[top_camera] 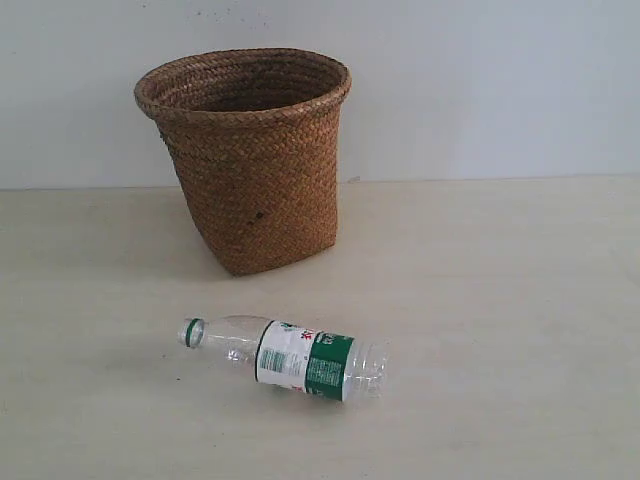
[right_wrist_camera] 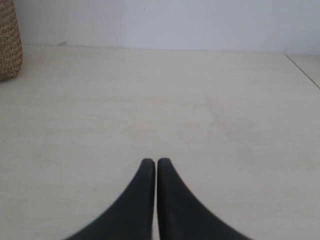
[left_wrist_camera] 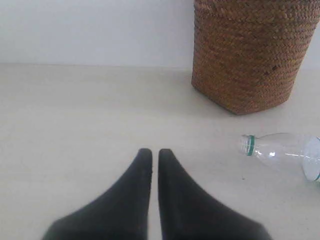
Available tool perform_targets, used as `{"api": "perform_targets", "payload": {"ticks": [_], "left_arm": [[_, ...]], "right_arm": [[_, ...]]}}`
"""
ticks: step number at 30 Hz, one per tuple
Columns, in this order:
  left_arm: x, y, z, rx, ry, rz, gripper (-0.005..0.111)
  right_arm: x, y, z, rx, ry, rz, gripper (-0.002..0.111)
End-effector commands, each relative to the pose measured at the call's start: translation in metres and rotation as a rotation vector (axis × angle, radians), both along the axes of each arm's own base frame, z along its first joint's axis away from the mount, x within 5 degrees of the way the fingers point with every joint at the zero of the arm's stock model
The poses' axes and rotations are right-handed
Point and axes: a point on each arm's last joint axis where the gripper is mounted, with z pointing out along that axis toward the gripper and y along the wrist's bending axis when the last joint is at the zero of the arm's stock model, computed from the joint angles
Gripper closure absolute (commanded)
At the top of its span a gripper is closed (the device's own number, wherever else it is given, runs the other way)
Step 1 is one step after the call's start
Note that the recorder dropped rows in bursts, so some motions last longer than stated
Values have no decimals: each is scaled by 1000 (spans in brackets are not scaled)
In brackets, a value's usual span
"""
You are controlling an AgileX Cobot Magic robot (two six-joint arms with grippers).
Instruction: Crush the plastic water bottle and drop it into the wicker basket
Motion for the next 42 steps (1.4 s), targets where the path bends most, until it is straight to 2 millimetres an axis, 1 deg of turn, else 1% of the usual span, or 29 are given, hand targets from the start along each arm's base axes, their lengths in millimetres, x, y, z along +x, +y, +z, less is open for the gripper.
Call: {"api": "perform_targets", "payload": {"ticks": [1,7,9,13,18,19,21,23,25,27,28,31,34,36,37,39,41,42], "left_arm": [[0,0,-1,-11,-1,6,103],[0,0,-1,-11,1,6,103],[0,0,1,-12,-24,8,103],[2,1,19,-30,-221,19,103],[-3,4,49,-54,-552,39,103],[-5,4,55,-74,-626,42,103],[-10,5,65,-212,-742,26,103],[-12,4,68,-293,-757,-7,103],[-14,-1,79,-244,-740,-51,103],[-12,-3,89,-216,-654,-64,103],[-8,-3,93,-255,-591,-54,103],[8,-1,114,-309,-428,-5,103],[37,0,138,-258,-296,30,103],[66,-3,145,-214,-147,45,103],[81,-6,145,-177,-50,49,103],[112,-15,135,-78,186,42,103],[142,-29,124,65,412,-37,103],[154,-36,119,169,485,-108,103]], "right_arm": [[0,0,2,2,-16,-3,108],[0,0,2,2,-18,-2,108],[1,0,3,2,-34,-2,108],[1,0,4,4,-40,-2,108],[1,0,4,4,-40,-2,108],[1,0,4,4,-40,-2,108],[1,0,4,4,-40,-2,108],[1,0,4,4,-40,-2,108],[1,0,4,4,-40,-2,108],[1,0,4,4,-40,-2,108],[1,0,4,4,-40,-2,108],[1,0,4,4,-40,-2,108],[1,0,4,4,-40,-2,108],[1,0,4,4,-40,-2,108],[1,0,4,4,-40,-2,108],[1,0,4,4,-40,-2,108],[1,0,4,4,-40,-2,108],[1,0,4,4,-40,-2,108]]}}
